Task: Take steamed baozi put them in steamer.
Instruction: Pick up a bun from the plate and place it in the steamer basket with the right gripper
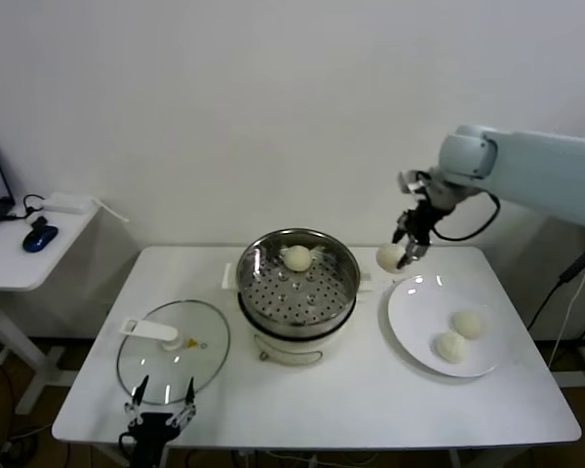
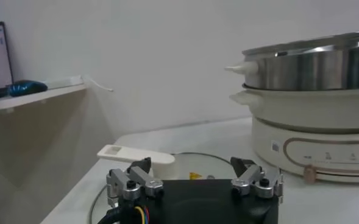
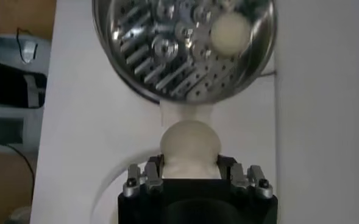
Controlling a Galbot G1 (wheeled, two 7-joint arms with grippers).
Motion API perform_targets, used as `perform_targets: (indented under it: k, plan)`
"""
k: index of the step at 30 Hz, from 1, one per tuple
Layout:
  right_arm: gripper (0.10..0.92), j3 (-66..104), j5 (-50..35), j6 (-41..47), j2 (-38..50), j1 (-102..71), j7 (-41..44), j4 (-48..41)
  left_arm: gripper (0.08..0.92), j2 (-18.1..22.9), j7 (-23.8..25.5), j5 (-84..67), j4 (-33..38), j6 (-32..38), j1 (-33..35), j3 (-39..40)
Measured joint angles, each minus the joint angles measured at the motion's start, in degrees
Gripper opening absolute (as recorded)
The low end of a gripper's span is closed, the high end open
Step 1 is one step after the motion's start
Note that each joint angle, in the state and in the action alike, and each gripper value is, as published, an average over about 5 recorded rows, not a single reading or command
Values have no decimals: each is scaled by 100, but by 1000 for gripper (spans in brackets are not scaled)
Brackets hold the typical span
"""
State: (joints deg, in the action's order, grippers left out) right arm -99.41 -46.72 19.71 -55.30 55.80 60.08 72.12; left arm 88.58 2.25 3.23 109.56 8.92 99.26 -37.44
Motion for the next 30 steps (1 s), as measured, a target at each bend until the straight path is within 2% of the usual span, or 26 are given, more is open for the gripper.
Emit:
perform_targets:
  k: [6, 13, 20, 30]
  plan:
    - [602, 290, -454, 291, -637, 130, -79, -82, 823, -3, 1, 21, 47, -2, 29, 18]
    - [602, 679, -585, 494, -1484, -209, -150, -499, 823, -8, 3, 28, 53, -18, 26, -5]
    - [602, 886, -371, 527, -2120, -768, -160, -1052, 823, -7, 4, 39, 30, -18, 30, 9]
    - [602, 1170, 146, 527, -2541, -1644, -204, -1653, 823, 8, 3, 56, -56, -8, 6, 66]
